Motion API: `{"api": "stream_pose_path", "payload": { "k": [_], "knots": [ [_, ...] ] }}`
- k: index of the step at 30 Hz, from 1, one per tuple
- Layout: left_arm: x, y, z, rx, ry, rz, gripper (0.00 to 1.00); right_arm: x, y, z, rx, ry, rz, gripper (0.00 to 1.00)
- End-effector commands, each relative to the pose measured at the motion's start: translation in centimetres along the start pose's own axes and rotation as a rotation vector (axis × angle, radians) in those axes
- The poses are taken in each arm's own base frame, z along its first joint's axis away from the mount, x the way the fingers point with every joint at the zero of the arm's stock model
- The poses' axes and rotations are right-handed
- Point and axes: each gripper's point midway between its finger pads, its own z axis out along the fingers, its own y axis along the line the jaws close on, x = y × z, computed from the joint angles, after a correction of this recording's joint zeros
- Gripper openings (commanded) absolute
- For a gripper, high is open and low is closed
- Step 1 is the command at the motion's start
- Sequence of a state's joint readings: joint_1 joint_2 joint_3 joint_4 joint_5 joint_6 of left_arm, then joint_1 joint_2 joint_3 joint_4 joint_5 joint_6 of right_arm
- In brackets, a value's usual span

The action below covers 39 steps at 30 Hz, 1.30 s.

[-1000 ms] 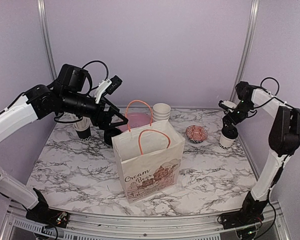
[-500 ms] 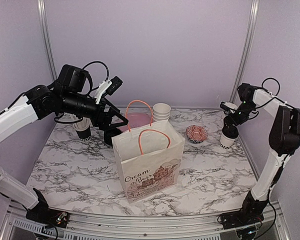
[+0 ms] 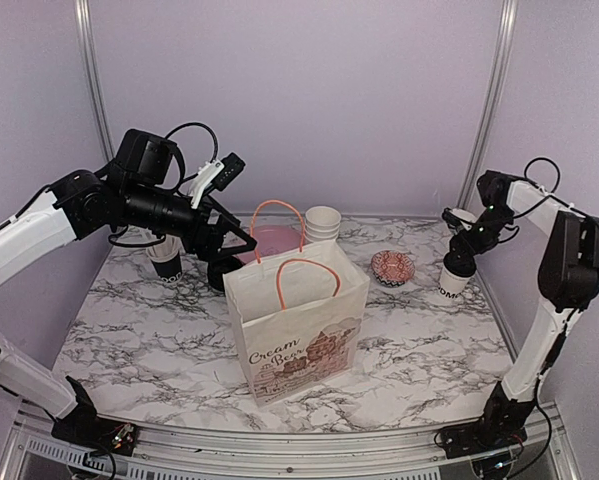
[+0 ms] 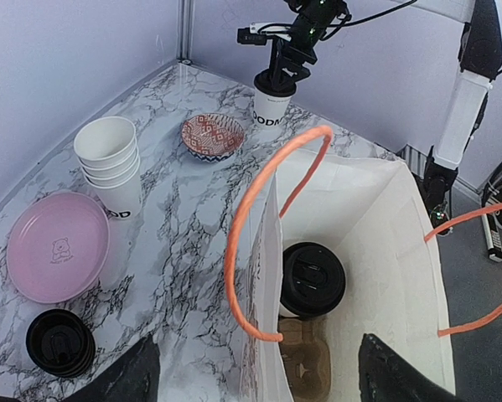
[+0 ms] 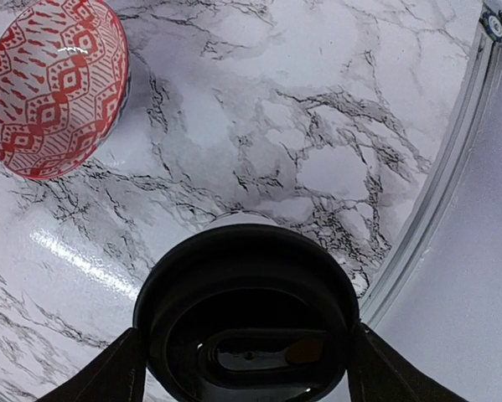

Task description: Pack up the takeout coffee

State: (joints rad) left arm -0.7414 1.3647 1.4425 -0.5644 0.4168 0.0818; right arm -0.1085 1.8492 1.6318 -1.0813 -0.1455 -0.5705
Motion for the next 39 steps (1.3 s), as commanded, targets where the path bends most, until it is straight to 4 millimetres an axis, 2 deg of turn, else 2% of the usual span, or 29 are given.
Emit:
{"api": "stream_pose_path", "payload": {
  "k": [1, 10, 17, 19, 21, 22, 25, 27, 34, 39],
  "knots": [
    [-0.7, -0.5, 0.0, 0.021, -0.022, 0.008, 0.83, 0.4, 0.0, -0.5, -0.022, -0.005, 0.029, 0.76],
    [-0.8, -1.5, 1.2, 0.063, -0.004, 0.008, 0.83, 1.3, 1.2, -1.9, -0.03, -0.019, 0.009, 0.61],
    [-0.5, -1.2, 2.5, 0.042, 0.023, 0.003, 0.81, 2.0, 3.4, -4.1, -0.057, -0.086, -0.033, 0.58],
    [-0.6, -0.4, 3.0, 0.006, 0.029, -0.003, 0.75, 2.4, 4.9, -4.6, -0.089, -0.106, -0.073, 0.57],
    [-0.8, 0.1, 3.5, -0.011, 0.037, -0.003, 0.63, 2.7, 6.8, -5.3, -0.116, -0.132, -0.134, 0.56],
    [-0.9, 0.0, 3.8, 0.002, 0.04, 0.002, 0.54, 2.9, 7.8, -5.7, -0.125, -0.145, -0.169, 0.55],
    [-1.4, -0.1, 4.6, 0.031, 0.051, 0.012, 0.15, 3.3, 10.5, -6.7, -0.126, -0.195, -0.287, 0.55],
    [-1.8, 0.0, 4.9, 0.03, 0.056, 0.019, 0.0, 3.3, 12.5, -7.1, -0.141, -0.243, -0.361, 0.54],
    [-4.5, 1.7, 5.5, -0.043, 0.017, 0.03, 0.0, 4.9, 20.4, -7.7, -0.284, -0.258, -0.617, 0.54],
    [-5.5, 3.1, 6.5, -0.091, 0.009, 0.027, 0.0, 5.5, 24.7, -8.6, -0.339, -0.283, -0.768, 0.54]
  ]
}}
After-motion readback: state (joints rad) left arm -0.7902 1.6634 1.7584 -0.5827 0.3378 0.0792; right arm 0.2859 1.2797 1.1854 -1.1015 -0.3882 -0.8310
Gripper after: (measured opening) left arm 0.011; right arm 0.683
